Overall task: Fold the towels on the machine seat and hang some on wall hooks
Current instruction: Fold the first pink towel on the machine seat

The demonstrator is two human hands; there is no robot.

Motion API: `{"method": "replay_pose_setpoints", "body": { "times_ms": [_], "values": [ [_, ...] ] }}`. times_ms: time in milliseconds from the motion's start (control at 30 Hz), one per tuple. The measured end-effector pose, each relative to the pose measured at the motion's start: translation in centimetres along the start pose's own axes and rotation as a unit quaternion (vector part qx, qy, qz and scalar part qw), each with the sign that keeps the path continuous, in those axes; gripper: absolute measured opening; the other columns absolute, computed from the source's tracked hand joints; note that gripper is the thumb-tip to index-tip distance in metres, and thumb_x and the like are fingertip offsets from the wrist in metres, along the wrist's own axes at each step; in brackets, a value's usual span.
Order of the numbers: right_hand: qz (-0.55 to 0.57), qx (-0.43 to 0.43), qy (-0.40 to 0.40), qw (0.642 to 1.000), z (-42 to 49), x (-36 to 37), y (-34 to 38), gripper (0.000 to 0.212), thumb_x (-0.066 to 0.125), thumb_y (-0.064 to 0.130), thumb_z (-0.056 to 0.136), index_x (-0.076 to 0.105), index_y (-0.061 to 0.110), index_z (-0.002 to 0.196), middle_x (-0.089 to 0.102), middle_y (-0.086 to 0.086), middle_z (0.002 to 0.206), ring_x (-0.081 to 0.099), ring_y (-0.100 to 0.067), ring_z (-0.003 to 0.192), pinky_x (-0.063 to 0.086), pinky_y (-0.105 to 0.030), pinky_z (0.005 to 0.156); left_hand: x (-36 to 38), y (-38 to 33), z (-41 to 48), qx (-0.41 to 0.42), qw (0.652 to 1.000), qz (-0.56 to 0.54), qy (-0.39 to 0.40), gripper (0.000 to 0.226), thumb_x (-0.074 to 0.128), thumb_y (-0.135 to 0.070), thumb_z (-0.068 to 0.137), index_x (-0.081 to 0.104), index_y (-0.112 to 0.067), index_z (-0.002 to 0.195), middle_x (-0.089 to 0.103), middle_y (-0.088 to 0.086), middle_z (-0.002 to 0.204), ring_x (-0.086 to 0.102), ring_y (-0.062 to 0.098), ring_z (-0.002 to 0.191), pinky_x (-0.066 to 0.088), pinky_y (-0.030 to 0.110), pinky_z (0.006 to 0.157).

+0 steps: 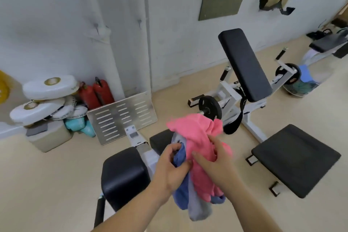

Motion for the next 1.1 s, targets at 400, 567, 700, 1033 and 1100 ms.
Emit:
{"method": "replay_pose_setpoints", "body": {
  "times_ms": [400, 567, 700, 1033, 1100],
  "values": [
    [-0.186, 0.039, 0.318, 0.929, 21.4, 9.0, -6.8, 0.078, 0.072, 0.042, 0.092, 0.034, 0.027, 0.158, 0.047, -0.009, 0.153, 0.049, -0.026, 0.139, 0.039, -0.031, 0.114, -2.4, 9.8, 15.7, -0.234, 0.965, -0.001, -0.116, 0.057, 0.072, -0.008, 0.092, 0.055, -0.02, 0.145, 0.065, 0.003, 0.129, 0.066, 0.008, 0.099, 0.054, 0.013, 0.079],
    [-0.314, -0.004, 0.332, 0.89, 24.6, 10.3, -9.9, 0.078, 0.059, 0.069, 0.084, 0.044, 0.032, 0.151, 0.052, -0.008, 0.146, 0.055, -0.032, 0.126, 0.047, -0.037, 0.104, -2.6, 10.5, 17.1, -0.233, 0.959, 0.095, -0.13, 0.049, 0.074, -0.025, 0.092, 0.061, -0.02, 0.139, 0.059, -0.006, 0.135, 0.056, 0.008, 0.121, 0.041, 0.017, 0.1],
    [-0.317, -0.018, 0.359, 0.878, 25.9, 10.7, -10.8, 0.096, 0.05, 0.081, 0.067, 0.032, 0.041, 0.153, 0.057, -0.001, 0.145, 0.058, -0.027, 0.125, 0.049, -0.039, 0.102, -3.3, 8.4, 17.3, -0.141, 0.928, 0.275, -0.207, 0.026, 0.071, -0.039, 0.091, 0.072, -0.024, 0.111, 0.057, -0.009, 0.113, 0.052, 0.004, 0.098, 0.04, 0.019, 0.085],
    [-0.25, -0.016, 0.308, 0.918, 27.4, 6.6, -10.0, 0.046, 0.077, 0.034, 0.082, 0.066, 0.033, 0.127, 0.061, -0.006, 0.11, 0.064, -0.022, 0.1, 0.052, -0.03, 0.09, -1.2, 8.1, 20.3, -0.181, 0.916, 0.321, -0.157, 0.032, 0.061, -0.022, 0.088, 0.04, -0.022, 0.065, 0.045, -0.002, 0.076, 0.047, 0.019, 0.065, 0.029, 0.026, 0.054],
    [-0.241, -0.012, 0.304, 0.922, 27.3, 6.7, -10.1, 0.038, 0.072, 0.024, 0.087, 0.067, 0.023, 0.124, 0.064, -0.011, 0.105, 0.064, -0.024, 0.094, 0.049, -0.029, 0.08, -2.1, 8.1, 19.3, -0.18, 0.917, 0.306, -0.181, 0.031, 0.064, -0.021, 0.09, 0.048, -0.014, 0.064, 0.049, 0.001, 0.068, 0.048, 0.019, 0.062, 0.032, 0.028, 0.056]
  ]
}}
Point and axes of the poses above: each hand's wrist, its own z-axis towards the middle knuckle, its own x-axis out of the palm, y = z × x, the point moved 6 cm from there along z, towards the middle knuckle
